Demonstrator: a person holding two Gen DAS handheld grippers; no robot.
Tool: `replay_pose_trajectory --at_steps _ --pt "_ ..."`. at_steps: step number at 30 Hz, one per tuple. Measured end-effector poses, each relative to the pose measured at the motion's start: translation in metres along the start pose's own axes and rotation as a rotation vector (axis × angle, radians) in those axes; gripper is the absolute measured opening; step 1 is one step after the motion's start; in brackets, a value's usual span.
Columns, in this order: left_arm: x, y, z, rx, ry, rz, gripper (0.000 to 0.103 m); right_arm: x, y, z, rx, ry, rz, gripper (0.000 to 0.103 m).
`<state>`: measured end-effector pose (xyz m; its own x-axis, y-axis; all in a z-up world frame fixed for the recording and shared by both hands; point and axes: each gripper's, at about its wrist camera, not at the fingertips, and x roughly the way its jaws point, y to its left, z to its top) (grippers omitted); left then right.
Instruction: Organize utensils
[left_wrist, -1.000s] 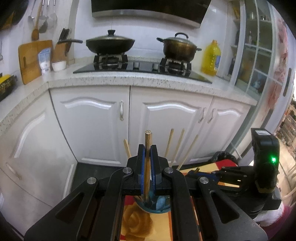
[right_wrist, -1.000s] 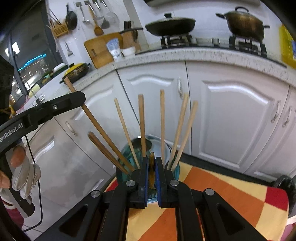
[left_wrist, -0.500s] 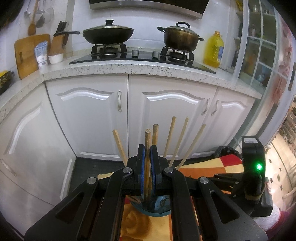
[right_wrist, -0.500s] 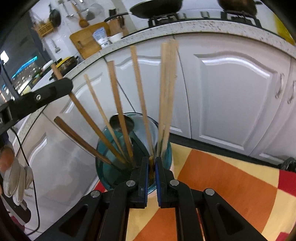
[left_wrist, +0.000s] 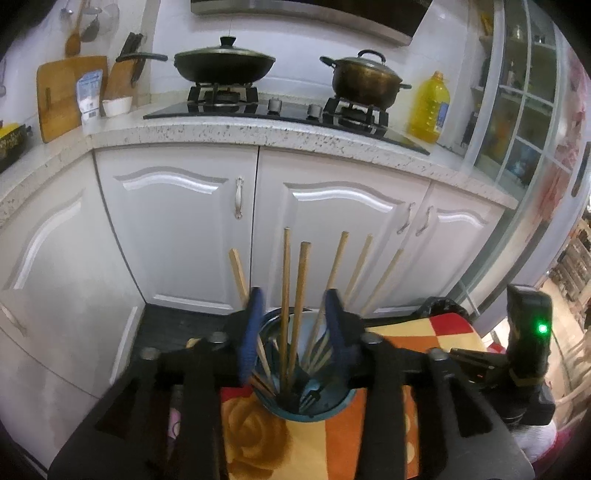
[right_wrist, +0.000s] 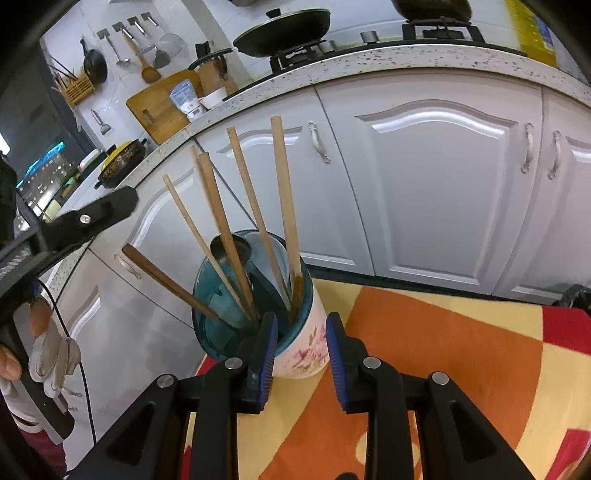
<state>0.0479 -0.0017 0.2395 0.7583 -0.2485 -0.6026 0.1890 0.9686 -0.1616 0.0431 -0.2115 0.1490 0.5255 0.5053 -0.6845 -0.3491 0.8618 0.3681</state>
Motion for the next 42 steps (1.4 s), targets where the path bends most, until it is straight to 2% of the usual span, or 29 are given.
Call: replay_pose_trajectory --at_steps 7,16,20,29,42 --pt "-0.02 -0.006 -0.017 -0.011 -0.021 0.039 0.048 -0.012 0.01 -0.012 -0.011 -0.028 -0.034 0.036" --pt "-0.022 -0.013 -0.066 -0.026 0.025 0.104 0.049 -0.02 0.019 -0.028 -0.011 -0.052 -0.118 0.039" --pt "-0.02 -0.015 -0.078 -0.02 0.032 0.142 0.049 -0.023 0.023 -0.031 -0.011 -0.053 -0.116 0.04" --pt "-0.026 -0.024 -0.087 0.027 0.005 0.207 0.049 -0.03 0.034 -0.034 -0.027 -0.07 -0.127 0.041" --pt "-0.033 -0.025 -0.09 0.016 -0.013 0.232 0.049 -0.037 0.036 -0.039 -0.025 -0.075 -0.137 0.042"
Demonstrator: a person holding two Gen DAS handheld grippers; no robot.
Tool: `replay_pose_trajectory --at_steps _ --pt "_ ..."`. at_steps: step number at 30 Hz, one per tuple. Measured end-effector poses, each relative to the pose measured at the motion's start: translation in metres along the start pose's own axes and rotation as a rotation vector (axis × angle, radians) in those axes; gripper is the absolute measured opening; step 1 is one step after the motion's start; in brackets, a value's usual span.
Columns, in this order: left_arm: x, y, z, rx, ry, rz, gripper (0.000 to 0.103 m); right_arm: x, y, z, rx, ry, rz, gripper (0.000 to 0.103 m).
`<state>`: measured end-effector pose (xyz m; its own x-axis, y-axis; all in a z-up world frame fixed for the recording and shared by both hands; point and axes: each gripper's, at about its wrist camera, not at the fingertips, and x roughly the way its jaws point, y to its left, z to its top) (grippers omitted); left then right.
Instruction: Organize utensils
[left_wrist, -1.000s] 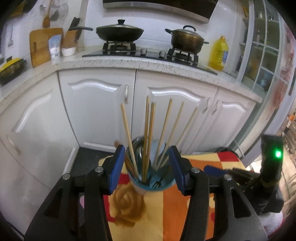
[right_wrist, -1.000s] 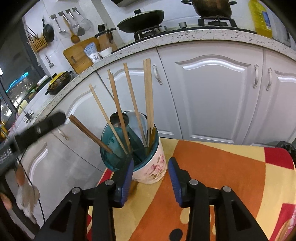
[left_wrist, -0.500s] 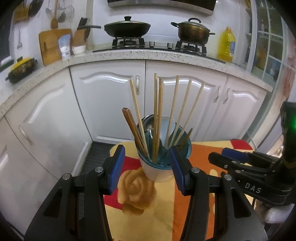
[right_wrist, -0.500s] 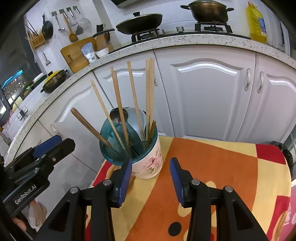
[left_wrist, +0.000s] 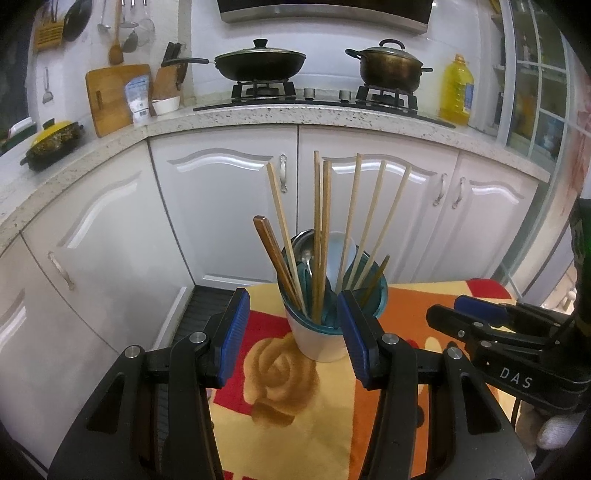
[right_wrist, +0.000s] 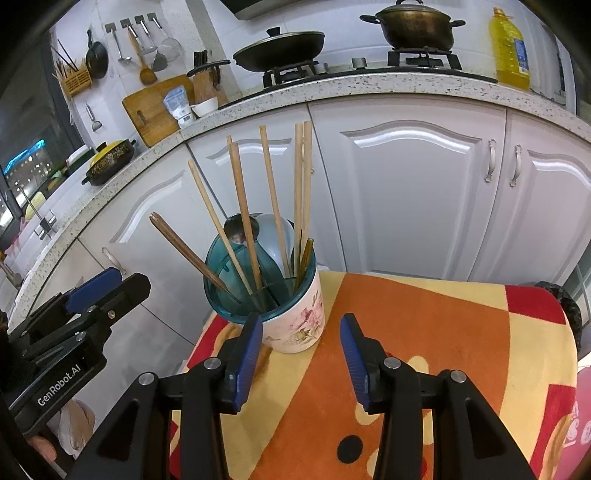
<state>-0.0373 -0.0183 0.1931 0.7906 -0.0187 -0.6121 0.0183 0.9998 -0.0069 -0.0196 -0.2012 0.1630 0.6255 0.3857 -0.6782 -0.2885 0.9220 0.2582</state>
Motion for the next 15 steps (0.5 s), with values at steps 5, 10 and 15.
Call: replay_pose_trajectory --at_steps 5,10,15 --pt "-0.0018 0.0008 -0.0006 -0.004 0.0 0.013 0.049 -0.004 0.0009 -0.0011 0.0 -0.008 -0.002 0.042" --pt "-0.0051 -0.0004 -0.0009 0.001 -0.008 0.023 0.049 -0.0052 0.0015 -0.0015 0.002 -0.01 -0.002 0.044" --pt "-0.0064 -0.0022 -0.0019 0.0 -0.012 0.025 0.049 -0.0062 0.0024 -0.0019 -0.005 -0.014 -0.001 0.046"
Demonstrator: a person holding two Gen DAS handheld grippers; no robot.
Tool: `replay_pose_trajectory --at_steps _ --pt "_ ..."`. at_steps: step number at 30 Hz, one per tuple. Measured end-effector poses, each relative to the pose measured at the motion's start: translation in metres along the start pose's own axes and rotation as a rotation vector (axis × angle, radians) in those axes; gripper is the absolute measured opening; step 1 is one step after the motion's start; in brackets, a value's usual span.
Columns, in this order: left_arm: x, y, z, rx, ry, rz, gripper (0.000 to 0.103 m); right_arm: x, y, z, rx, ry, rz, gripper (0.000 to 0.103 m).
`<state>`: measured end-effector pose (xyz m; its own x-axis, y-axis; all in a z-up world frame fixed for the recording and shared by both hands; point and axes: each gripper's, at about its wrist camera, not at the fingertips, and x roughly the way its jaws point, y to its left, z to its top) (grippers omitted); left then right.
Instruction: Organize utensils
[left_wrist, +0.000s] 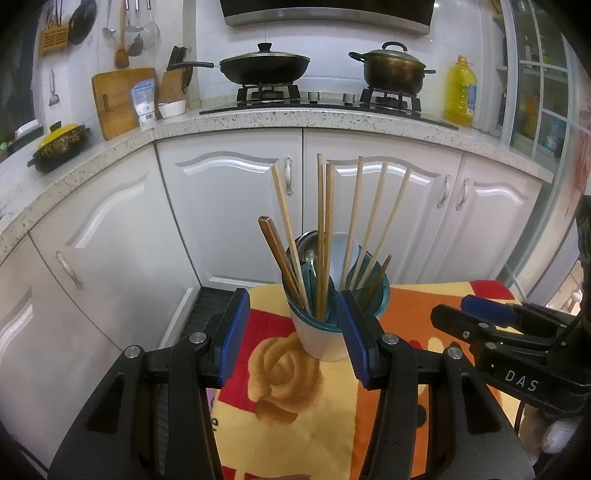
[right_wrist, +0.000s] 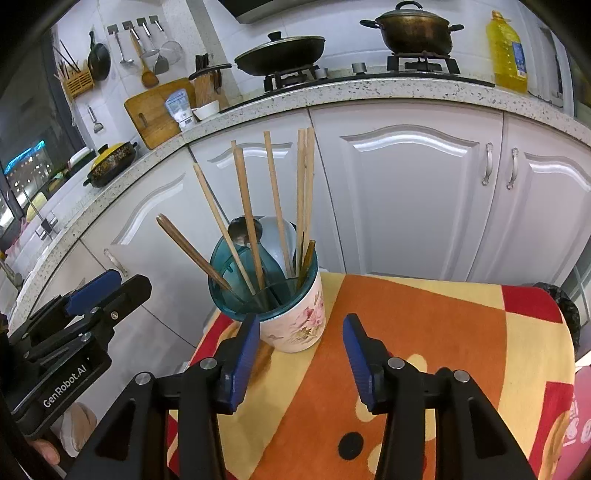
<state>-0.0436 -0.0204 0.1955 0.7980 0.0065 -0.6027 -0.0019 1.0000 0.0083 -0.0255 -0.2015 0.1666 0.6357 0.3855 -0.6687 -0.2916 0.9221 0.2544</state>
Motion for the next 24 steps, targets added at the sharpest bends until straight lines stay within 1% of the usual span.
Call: replay_pose_trajectory --at_steps 24 --pt "0.001 0.004 0.0 -0.024 0.01 0.007 0.048 0.008 0.012 -0.002 -0.022 0.024 0.0 0.048"
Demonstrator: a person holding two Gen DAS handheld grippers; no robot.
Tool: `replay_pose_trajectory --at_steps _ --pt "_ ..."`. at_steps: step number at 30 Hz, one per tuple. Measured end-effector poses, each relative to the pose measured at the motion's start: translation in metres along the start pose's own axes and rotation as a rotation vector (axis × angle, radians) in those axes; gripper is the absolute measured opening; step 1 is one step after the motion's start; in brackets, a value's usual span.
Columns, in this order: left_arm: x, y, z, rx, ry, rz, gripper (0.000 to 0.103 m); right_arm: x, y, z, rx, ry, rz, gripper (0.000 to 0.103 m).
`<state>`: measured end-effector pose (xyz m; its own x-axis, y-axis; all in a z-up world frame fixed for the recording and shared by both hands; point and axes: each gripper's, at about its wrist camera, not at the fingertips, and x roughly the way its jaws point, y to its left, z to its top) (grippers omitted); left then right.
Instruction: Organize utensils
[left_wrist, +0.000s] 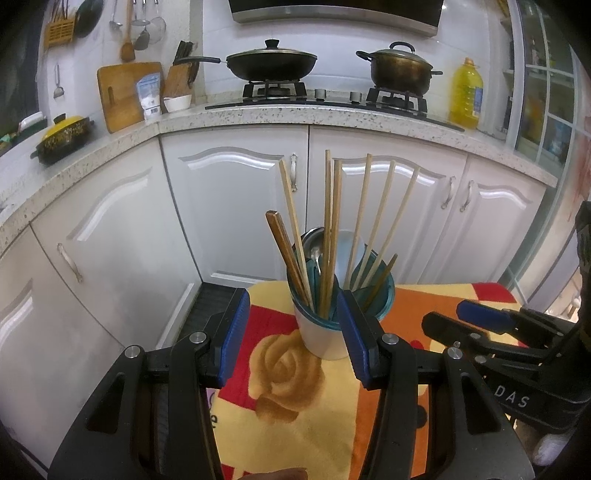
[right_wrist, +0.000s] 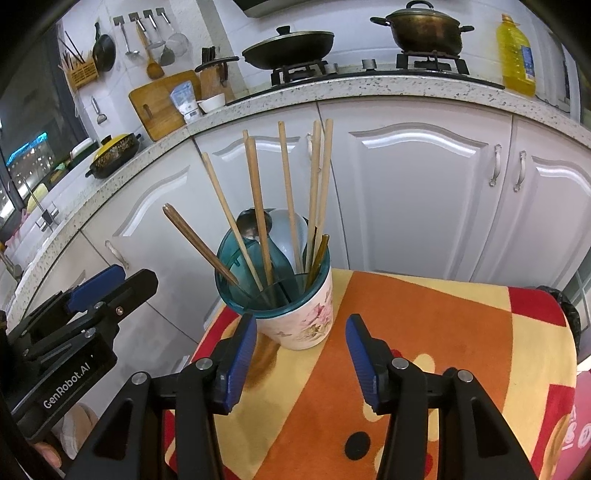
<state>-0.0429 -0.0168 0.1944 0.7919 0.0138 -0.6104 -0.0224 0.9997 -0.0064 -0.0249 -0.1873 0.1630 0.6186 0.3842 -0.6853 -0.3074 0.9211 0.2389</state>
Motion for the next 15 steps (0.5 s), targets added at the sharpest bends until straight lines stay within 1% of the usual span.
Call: replay_pose_trajectory --at_steps 8,15 --pt "0.0015 -0.0021 -0.0006 0.006 0.003 0.002 0.049 -0.001 0.0009 0.0022 0.0 -0.006 0.0 0.049" --pt "0.0026 -0.0031 -0.0017 0.0 0.01 0.005 0.049 0.0019 0.0005 0.0013 -0.001 0.005 -0.001 0.049"
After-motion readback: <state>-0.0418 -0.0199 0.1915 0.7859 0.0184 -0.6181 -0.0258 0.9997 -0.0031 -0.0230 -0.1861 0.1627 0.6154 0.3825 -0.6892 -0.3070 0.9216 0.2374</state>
